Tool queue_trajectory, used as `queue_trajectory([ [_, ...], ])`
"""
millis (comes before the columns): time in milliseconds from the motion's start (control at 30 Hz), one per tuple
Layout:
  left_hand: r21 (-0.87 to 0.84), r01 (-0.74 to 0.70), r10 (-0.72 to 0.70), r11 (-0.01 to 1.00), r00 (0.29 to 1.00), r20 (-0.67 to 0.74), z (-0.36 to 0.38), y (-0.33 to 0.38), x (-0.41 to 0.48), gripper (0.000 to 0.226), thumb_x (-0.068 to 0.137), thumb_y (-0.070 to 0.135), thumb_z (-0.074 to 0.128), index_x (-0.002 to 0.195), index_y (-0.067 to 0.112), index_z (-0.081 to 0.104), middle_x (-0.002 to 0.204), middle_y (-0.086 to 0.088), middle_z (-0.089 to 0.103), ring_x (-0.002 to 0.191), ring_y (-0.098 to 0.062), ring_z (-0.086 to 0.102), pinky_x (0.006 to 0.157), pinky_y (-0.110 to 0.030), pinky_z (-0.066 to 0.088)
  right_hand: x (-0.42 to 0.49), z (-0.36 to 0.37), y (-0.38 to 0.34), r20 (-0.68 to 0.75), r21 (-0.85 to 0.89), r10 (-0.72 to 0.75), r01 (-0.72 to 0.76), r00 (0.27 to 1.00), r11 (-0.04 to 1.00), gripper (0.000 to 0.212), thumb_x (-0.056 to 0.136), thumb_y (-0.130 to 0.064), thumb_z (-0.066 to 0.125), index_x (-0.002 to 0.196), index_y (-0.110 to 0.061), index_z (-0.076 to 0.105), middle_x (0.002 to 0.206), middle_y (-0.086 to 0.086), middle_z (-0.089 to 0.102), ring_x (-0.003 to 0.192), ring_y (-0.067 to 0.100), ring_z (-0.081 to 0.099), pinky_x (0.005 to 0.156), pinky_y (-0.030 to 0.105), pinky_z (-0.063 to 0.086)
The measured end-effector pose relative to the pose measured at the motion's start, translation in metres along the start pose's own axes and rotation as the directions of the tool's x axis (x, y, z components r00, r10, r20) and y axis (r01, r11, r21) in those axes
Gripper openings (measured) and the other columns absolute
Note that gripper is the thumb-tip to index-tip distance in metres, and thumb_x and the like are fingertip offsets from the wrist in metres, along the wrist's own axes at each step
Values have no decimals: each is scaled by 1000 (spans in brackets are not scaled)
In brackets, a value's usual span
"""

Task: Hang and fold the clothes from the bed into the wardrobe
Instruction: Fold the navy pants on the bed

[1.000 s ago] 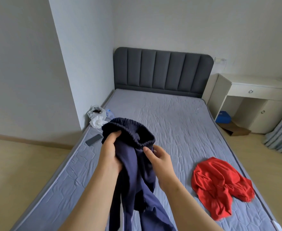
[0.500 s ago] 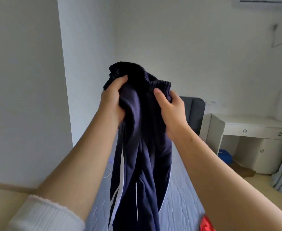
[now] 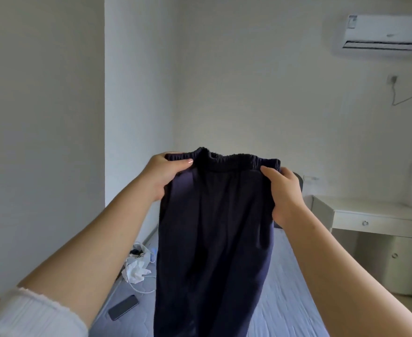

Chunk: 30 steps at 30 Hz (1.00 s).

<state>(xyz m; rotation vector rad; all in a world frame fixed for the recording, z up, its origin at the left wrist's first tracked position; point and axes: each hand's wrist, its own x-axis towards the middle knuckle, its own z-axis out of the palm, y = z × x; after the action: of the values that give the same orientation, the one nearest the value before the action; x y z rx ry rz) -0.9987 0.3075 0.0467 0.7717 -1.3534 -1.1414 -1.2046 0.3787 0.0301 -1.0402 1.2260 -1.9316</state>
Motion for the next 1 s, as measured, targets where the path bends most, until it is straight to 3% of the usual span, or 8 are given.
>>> queue_trajectory([
  [100, 19, -34, 35, 999, 999, -42, -15, 9, 6, 10, 85, 4, 64, 78, 11, 65, 66, -4, 69, 51, -9, 65, 47, -20, 53, 4, -6, -2, -4, 29, 74, -74, 997, 997, 10, 81, -21, 61, 81, -13, 55, 75, 6, 55, 70, 20, 51, 65, 31, 40],
  [233, 24, -62, 56, 998, 979, 195, -44, 23, 15, 15, 82, 8, 63, 75, 14, 75, 78, -4, 74, 70, -14, 71, 56, -23, 55, 12, -19, -5, 234, 55, 259, -278, 937, 959, 18, 69, -35, 66, 64, -18, 70, 68, 1, 68, 63, 18, 65, 71, 28, 47],
  [467, 172, 78, -141, 982, 909, 392, -63, 7, 11, 21, 68, 13, 62, 87, 10, 69, 84, -6, 72, 78, -21, 67, 63, -24, 56, 21, -41, 6, 423, -137, 402, -381, 812, 914, 52, 57, -51, 63, 89, -11, 75, 87, 9, 74, 74, 21, 72, 59, 28, 55],
  [633, -54, -84, 99, 995, 896, 433, -66, 0, -2, 50, 27, 32, 92, 73, 20, 76, 73, 1, 72, 67, -9, 68, 58, -18, 54, 16, -49, 7, 601, 117, 250, -393, 759, 912, 65, 33, -34, 94, 85, -1, 75, 87, 14, 73, 76, 25, 71, 60, 33, 58],
  [700, -67, 21, 8, 998, 913, 408, -64, -12, 1, 35, 52, 19, 82, 85, 13, 70, 77, -4, 71, 66, -11, 68, 59, -20, 55, 13, -50, 11, 636, 148, 228, -406, 737, 902, 53, 34, -27, 95, 77, -2, 76, 84, 12, 74, 73, 23, 72, 57, 32, 57],
  [767, -4, 161, -150, 987, 922, 356, -61, -20, 2, 19, 74, 13, 63, 92, 9, 63, 78, -6, 71, 66, -14, 68, 62, -22, 56, 11, -48, 18, 559, 97, 315, -439, 767, 893, 24, 68, -27, 78, 69, -3, 76, 77, 10, 73, 67, 21, 71, 52, 30, 56],
  [833, 6, 281, -271, 960, 919, 287, -60, -27, 3, 17, 88, 12, 52, 85, 8, 69, 78, -7, 71, 65, -16, 68, 61, -24, 57, 15, -48, 30, 410, 49, 430, -490, 805, 870, 45, 92, -28, 52, 62, -4, 75, 69, 10, 72, 59, 21, 70, 47, 28, 55],
  [1000, 9, 451, -451, 893, 892, 23, -32, -40, -3, 31, 92, 12, 54, 64, 3, 65, 52, -7, 66, 42, -16, 63, 44, -21, 50, 12, -27, 41, 82, -73, 402, -397, 912, 915, 19, 90, -23, 59, 90, -5, 67, 81, 11, 69, 70, 24, 65, 66, 30, 53],
])
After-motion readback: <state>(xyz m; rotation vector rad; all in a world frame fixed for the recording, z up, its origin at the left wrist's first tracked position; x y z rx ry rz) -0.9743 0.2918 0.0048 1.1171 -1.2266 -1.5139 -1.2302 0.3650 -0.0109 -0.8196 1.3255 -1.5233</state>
